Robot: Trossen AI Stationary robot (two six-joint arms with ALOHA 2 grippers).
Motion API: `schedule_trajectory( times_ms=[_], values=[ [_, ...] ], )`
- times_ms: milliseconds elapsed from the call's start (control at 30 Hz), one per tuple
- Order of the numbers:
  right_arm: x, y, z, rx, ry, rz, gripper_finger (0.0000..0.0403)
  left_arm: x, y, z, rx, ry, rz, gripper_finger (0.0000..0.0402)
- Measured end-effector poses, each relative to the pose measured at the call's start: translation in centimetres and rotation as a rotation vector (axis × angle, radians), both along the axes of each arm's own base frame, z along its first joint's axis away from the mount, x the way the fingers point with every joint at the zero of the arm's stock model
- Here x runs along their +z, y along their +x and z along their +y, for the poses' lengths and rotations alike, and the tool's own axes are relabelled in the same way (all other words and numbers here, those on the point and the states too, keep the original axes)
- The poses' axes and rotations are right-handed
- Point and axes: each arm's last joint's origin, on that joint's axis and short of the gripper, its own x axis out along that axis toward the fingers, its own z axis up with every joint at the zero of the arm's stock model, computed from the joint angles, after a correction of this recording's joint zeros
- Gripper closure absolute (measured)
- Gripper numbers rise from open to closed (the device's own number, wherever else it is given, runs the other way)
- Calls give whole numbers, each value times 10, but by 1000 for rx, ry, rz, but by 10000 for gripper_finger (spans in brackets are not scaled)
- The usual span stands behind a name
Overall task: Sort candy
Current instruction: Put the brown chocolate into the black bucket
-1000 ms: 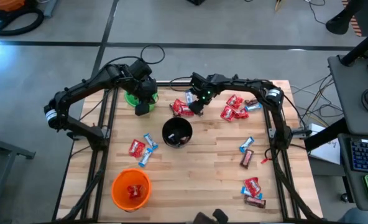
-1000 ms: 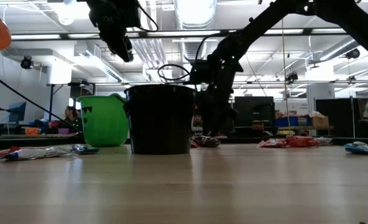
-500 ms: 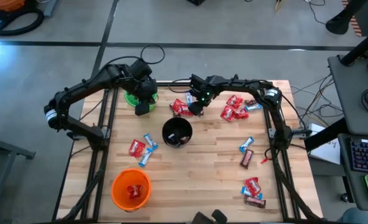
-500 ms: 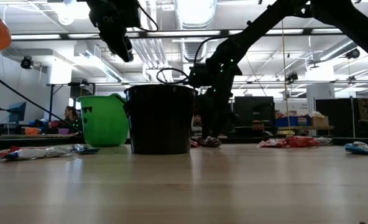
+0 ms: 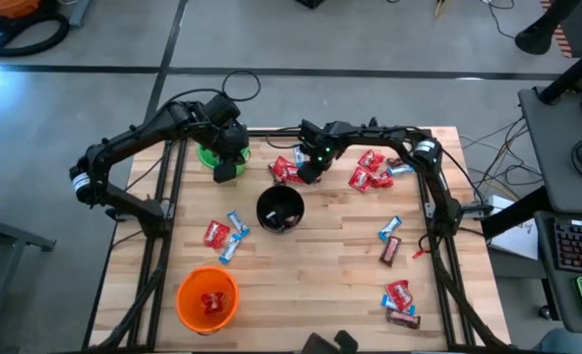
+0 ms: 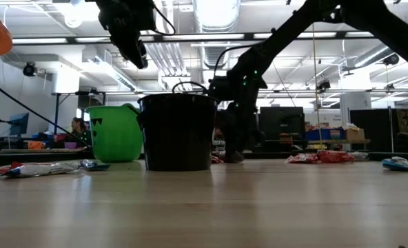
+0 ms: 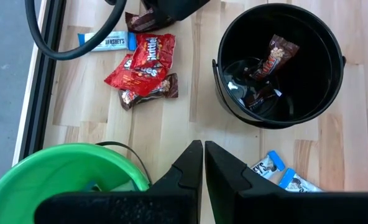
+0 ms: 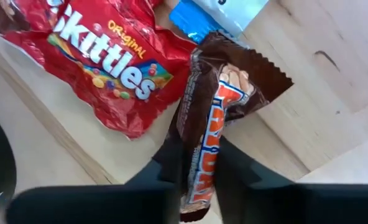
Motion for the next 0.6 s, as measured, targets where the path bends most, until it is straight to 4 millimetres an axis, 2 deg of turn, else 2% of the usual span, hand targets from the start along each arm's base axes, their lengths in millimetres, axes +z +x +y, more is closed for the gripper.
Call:
schedule_trajectory(
  times_ms=[67,267,467,600],
  values=[
    [2,-1,-1,-6,-17,6,381,0,0,0,-1,1,0,402],
    [13,-6,1,-12,-23,24,387,0,0,0,-1,1,1,402],
    [39,-12,4,-11,-57,-6,388,0,0,0,-10,7,1,402],
    [64,-18,11,-6,-78,-38,389,0,0,0,-11,7,0,402]
  ],
)
